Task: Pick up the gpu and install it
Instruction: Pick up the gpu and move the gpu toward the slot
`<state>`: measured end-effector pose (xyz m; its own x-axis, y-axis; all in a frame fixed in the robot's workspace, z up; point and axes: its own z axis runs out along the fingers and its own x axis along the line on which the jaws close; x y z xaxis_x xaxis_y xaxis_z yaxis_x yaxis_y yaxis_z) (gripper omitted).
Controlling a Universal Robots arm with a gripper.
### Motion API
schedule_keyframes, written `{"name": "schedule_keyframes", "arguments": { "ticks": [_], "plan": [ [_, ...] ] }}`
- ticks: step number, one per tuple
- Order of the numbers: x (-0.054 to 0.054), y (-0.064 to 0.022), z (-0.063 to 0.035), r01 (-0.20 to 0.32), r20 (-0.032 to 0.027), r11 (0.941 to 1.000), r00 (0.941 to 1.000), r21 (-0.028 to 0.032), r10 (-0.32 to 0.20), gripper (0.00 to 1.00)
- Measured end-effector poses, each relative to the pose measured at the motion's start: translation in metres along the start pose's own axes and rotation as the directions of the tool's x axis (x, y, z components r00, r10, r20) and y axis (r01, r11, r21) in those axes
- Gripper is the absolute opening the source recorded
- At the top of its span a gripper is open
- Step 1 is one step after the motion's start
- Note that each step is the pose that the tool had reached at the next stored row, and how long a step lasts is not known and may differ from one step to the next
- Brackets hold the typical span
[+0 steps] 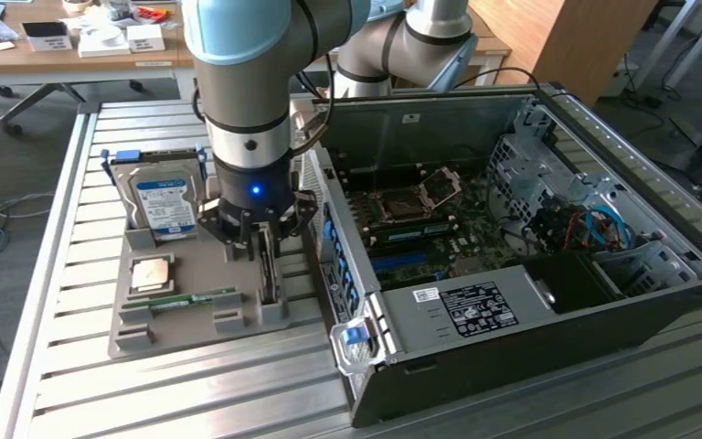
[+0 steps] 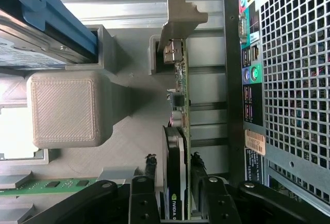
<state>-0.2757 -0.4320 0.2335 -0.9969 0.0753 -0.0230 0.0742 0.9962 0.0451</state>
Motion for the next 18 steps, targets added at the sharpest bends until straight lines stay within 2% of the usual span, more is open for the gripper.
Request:
{"name": "schedule_keyframes", "arguments": {
  "ticks": [18],
  "plan": [
    [-0.0011, 0.0, 0.001, 0.0, -0.0001, 1.0, 1.0, 0.0001, 0.0, 0.39]
  ]
}}
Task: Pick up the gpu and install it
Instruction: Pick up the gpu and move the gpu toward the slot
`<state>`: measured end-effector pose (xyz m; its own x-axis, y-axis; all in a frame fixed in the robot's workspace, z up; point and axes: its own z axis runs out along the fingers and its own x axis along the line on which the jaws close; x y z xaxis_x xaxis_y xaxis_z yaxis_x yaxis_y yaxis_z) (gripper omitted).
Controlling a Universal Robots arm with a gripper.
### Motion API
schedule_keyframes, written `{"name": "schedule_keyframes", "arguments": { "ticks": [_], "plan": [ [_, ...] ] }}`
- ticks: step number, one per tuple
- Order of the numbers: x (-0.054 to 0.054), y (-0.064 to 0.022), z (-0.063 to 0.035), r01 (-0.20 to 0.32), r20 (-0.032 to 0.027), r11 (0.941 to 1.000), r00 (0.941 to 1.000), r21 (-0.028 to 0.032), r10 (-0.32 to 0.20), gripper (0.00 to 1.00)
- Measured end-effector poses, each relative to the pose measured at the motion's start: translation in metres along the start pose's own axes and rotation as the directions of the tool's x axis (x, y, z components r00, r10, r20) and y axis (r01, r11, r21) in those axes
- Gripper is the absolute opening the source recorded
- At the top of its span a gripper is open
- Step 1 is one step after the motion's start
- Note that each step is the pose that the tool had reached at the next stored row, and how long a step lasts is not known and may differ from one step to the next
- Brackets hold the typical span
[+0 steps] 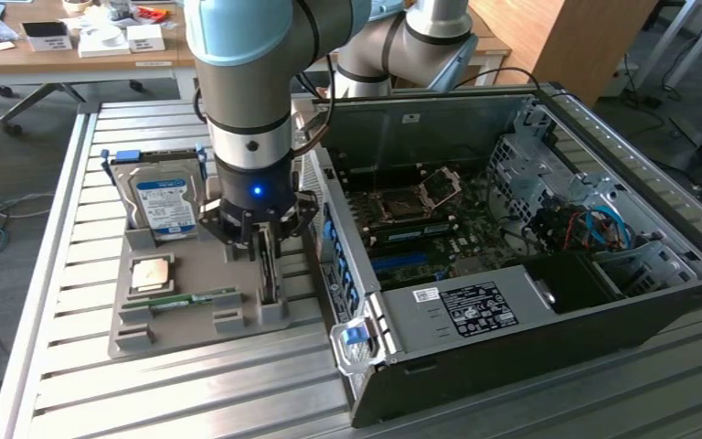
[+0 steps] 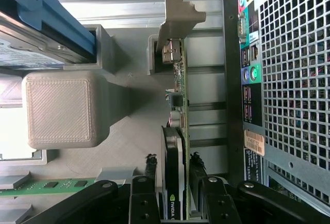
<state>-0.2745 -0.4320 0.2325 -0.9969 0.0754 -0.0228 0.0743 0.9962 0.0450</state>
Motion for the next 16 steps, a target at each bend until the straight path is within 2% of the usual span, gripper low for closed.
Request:
{"name": "schedule_keyframes", "arguments": {
  "ticks": [10, 11, 12, 13, 16],
  "plan": [
    [0.0, 0.0, 0.0001, 0.0, 0.0001, 1.0, 1.0, -0.0001, 0.0, 0.39],
    [0.0, 0.0, 0.0001, 0.0, 0.0001, 1.0, 1.0, -0.0001, 0.0, 0.31],
    [0.0, 0.0, 0.0, 0.0, -0.0001, 1.0, 1.0, 0.0, 0.0, 0.31],
    [0.0, 0.0, 0.0, 0.0, 0.0, 1.0, 1.0, 0.0, 0.0, 0.27],
    [0.0, 0.0, 0.0001, 0.0, 0.0001, 1.0, 1.0, -0.0001, 0.0, 0.27]
  ]
}}
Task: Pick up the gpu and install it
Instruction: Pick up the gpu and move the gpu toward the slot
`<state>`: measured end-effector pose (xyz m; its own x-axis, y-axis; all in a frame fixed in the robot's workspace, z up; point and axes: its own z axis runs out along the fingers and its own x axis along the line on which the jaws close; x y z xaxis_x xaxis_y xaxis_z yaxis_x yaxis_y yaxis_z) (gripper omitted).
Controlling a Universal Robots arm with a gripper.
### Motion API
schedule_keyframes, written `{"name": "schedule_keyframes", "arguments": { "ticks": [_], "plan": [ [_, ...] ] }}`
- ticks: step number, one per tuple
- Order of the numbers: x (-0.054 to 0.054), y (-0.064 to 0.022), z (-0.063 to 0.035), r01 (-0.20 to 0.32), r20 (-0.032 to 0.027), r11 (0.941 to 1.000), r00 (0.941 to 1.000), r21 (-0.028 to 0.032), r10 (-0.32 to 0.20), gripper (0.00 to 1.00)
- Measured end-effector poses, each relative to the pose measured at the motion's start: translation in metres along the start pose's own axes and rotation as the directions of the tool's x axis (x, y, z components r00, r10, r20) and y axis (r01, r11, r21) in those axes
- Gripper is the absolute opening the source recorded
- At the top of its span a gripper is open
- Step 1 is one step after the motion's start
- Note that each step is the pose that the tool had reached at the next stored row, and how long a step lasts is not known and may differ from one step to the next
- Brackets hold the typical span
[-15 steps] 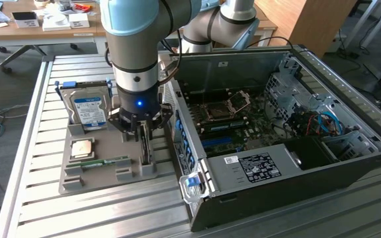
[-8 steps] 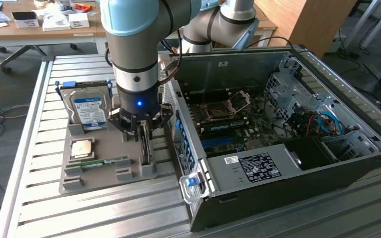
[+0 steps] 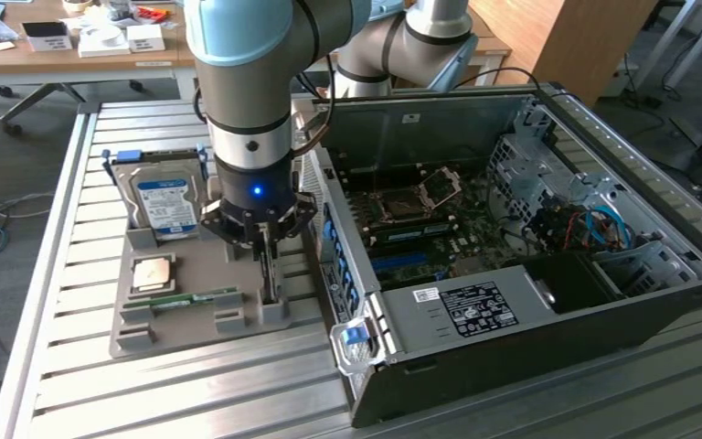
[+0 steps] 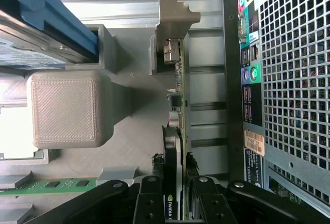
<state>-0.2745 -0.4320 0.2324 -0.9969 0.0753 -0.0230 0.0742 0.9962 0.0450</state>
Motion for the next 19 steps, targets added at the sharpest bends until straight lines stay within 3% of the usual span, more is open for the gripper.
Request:
{"name": "schedule_keyframes", "arguments": {
  "ticks": [19],
  "plan": [
    [0.0, 0.0001, -0.0008, 0.013, -0.0004, 0.9999, 0.9999, -0.0009, -0.013, 0.27]
  ]
}}
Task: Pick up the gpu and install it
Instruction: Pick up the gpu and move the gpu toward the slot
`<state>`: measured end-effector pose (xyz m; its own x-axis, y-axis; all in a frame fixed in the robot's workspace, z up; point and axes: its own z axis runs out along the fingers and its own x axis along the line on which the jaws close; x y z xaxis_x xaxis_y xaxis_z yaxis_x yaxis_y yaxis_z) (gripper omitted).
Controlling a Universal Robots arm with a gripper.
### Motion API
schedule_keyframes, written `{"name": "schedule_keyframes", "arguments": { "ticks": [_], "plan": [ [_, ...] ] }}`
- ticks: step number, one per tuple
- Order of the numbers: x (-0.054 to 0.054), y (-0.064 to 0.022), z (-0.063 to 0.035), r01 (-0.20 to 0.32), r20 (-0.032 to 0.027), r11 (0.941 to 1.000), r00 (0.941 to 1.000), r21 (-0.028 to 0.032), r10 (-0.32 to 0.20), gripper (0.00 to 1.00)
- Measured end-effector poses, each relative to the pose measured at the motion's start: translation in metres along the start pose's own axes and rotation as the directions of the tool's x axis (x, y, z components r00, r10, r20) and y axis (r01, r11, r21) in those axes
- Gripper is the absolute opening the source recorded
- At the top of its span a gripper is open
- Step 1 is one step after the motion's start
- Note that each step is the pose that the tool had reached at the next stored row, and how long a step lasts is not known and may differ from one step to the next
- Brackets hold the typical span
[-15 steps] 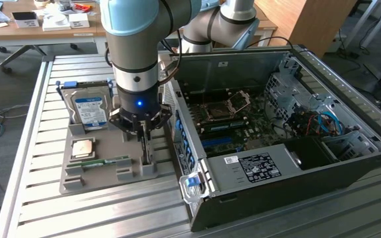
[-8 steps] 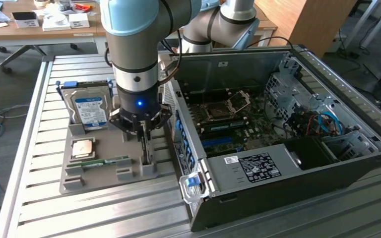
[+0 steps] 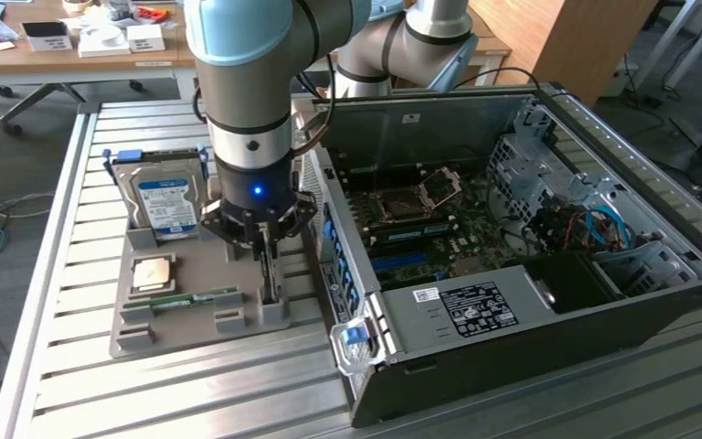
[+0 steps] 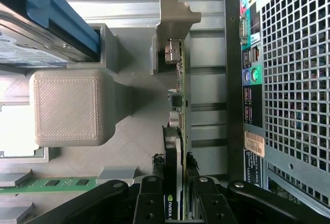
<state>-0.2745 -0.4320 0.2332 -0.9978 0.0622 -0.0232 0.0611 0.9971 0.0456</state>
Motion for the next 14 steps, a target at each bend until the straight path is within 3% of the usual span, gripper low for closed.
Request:
{"name": "schedule_keyframes", "arguments": {
  "ticks": [7, 14],
  "plan": [
    [0.0, 0.0008, -0.0171, 0.0, -0.0001, 1.0, 1.0, 0.0002, 0.0, 0.27],
    [-0.001, 0.0021, -0.0461, 0.0, -0.0002, 1.0, 1.0, 0.0002, 0.0, 0.27]
  ]
}}
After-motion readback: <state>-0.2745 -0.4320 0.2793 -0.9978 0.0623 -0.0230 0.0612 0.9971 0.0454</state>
